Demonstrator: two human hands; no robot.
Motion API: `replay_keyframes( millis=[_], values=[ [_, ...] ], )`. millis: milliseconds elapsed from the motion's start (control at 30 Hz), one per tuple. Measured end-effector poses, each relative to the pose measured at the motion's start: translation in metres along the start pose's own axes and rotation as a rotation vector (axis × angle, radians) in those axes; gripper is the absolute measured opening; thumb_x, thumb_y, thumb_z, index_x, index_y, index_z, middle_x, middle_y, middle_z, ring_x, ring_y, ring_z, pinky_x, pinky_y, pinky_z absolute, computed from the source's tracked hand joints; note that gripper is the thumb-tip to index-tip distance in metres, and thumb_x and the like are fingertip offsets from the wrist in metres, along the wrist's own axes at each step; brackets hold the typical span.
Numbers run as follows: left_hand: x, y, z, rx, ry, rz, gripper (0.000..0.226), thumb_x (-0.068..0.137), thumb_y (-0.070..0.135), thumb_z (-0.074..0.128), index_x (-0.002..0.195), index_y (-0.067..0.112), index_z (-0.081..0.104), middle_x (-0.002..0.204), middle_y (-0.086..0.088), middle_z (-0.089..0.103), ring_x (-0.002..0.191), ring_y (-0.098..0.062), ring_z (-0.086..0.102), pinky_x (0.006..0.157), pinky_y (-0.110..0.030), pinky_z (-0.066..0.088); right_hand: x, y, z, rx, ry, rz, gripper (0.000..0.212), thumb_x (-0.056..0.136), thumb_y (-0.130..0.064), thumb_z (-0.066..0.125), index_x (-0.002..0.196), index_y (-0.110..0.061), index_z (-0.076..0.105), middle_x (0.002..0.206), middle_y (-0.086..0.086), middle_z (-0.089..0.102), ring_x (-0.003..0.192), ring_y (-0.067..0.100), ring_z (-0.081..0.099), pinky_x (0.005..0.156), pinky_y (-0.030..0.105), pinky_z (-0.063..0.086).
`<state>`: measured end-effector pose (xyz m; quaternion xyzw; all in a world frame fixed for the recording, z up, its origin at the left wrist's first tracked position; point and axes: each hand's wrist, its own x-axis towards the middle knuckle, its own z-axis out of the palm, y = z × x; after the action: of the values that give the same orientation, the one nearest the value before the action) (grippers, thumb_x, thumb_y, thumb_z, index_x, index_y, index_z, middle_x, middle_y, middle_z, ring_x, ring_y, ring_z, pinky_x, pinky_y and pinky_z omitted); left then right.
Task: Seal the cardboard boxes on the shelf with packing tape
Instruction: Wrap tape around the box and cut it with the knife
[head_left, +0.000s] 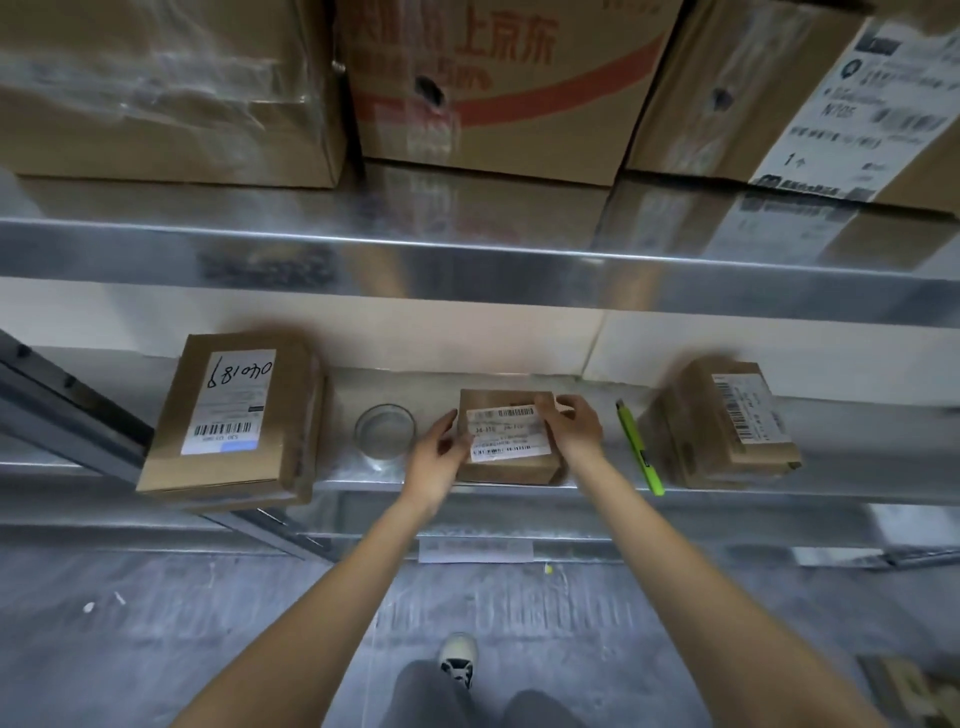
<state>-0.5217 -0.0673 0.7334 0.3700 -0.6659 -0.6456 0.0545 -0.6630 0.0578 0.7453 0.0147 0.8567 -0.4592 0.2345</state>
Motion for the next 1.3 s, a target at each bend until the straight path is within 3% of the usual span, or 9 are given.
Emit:
replay_keyframes(
  millis=[67, 167, 300, 533, 700, 867, 1067, 1167, 1300],
  values=[
    [-0.001, -0.001, -0.001, -0.031, -0.002, 0.019, 0.05, 0.096, 0.016, 0.06, 0.143, 0.009, 0.046, 0.137, -0.009, 0.056, 0.123, -0.026, 0.056, 0.101, -0.042, 0.049, -0.014, 0.005, -0.003, 0.141, -0.047, -0.045, 0.052, 0.091, -0.036, 0.065, 0.133, -0.01, 0.048, 0.127, 0.009, 0.058, 0.102, 0.019, 0.056, 0.083, 0.026, 0.043],
    [-0.005, -0.003, 0.001, -0.057, -0.024, 0.077, 0.033, 0.098, 0.015, 0.056, 0.13, 0.01, 0.058, 0.12, -0.005, 0.066, 0.103, -0.013, 0.064, 0.085, -0.019, 0.054, -0.029, 0.02, -0.002, 0.186, -0.164, -0.102, 0.049, 0.087, -0.029, 0.071, 0.129, -0.018, 0.049, 0.126, 0.004, 0.059, 0.111, 0.02, 0.058, 0.091, 0.031, 0.049],
    [-0.006, 0.001, 0.0, -0.157, 0.01, -0.07, 0.028, 0.1, 0.042, 0.046, 0.102, 0.033, 0.072, 0.107, 0.003, 0.073, 0.1, -0.016, 0.068, 0.095, -0.038, 0.053, -0.038, 0.014, 0.001, 0.233, -0.211, -0.097, 0.031, 0.092, -0.033, 0.063, 0.12, -0.026, 0.054, 0.119, -0.002, 0.064, 0.112, 0.02, 0.06, 0.099, 0.039, 0.049],
    [0.009, 0.038, -0.017, -0.197, 0.04, -0.1, 0.039, 0.106, 0.039, 0.03, 0.095, 0.021, 0.062, 0.085, 0.0, 0.062, 0.068, -0.015, 0.054, 0.06, -0.023, 0.041, -0.032, -0.026, -0.013, 0.116, -0.219, 0.033, 0.058, 0.091, -0.068, 0.038, 0.128, -0.023, 0.043, 0.121, -0.001, 0.052, 0.108, 0.022, 0.053, 0.085, 0.037, 0.048],
    [0.021, 0.039, -0.02, -0.03, -0.037, -0.228, 0.046, 0.101, 0.052, 0.034, 0.094, 0.014, 0.059, 0.097, -0.015, 0.059, 0.085, -0.026, 0.053, 0.072, -0.031, 0.04, -0.03, -0.015, -0.016, 0.108, -0.233, 0.094, 0.05, 0.091, -0.062, 0.048, 0.114, -0.019, 0.056, 0.115, 0.007, 0.062, 0.093, 0.025, 0.06, 0.063, 0.027, 0.048],
    [0.013, 0.032, -0.01, 0.002, -0.089, -0.294, 0.04, 0.105, 0.044, 0.027, 0.106, 0.015, 0.054, 0.105, -0.006, 0.057, 0.096, -0.022, 0.053, 0.083, -0.029, 0.041, -0.027, -0.012, -0.007, 0.11, -0.195, 0.167, 0.058, 0.085, -0.066, 0.053, 0.108, -0.014, 0.06, 0.105, 0.008, 0.064, 0.076, 0.021, 0.055, 0.053, 0.026, 0.045],
    [0.019, 0.032, -0.013, 0.029, -0.059, -0.222, 0.038, 0.102, 0.033, 0.037, 0.098, 0.01, 0.068, 0.108, -0.009, 0.069, 0.098, -0.026, 0.061, 0.093, -0.036, 0.046, -0.023, -0.012, -0.002, 0.166, -0.198, 0.161, 0.051, 0.085, -0.066, 0.054, 0.095, -0.016, 0.06, 0.11, 0.009, 0.068, 0.101, 0.034, 0.063, 0.095, 0.048, 0.051],
    [0.02, 0.024, -0.016, -0.069, 0.046, -0.125, 0.031, 0.102, 0.025, 0.041, 0.114, 0.006, 0.062, 0.123, -0.012, 0.064, 0.114, -0.029, 0.059, 0.098, -0.04, 0.045, -0.025, -0.001, -0.006, 0.297, -0.18, 0.147, 0.072, 0.08, -0.072, 0.052, 0.126, -0.017, 0.051, 0.122, 0.008, 0.064, 0.103, 0.032, 0.064, 0.088, 0.045, 0.054],
    [0.01, 0.026, -0.022, -0.273, -0.021, -0.129, 0.032, 0.105, 0.023, 0.033, 0.116, 0.011, 0.061, 0.115, 0.003, 0.065, 0.098, -0.016, 0.065, 0.079, -0.025, 0.051, -0.031, 0.011, -0.02, 0.476, -0.285, 0.132, 0.049, 0.1, -0.055, 0.033, 0.127, -0.02, 0.054, 0.128, 0.002, 0.061, 0.109, 0.027, 0.064, 0.101, 0.046, 0.047]
  ],
)
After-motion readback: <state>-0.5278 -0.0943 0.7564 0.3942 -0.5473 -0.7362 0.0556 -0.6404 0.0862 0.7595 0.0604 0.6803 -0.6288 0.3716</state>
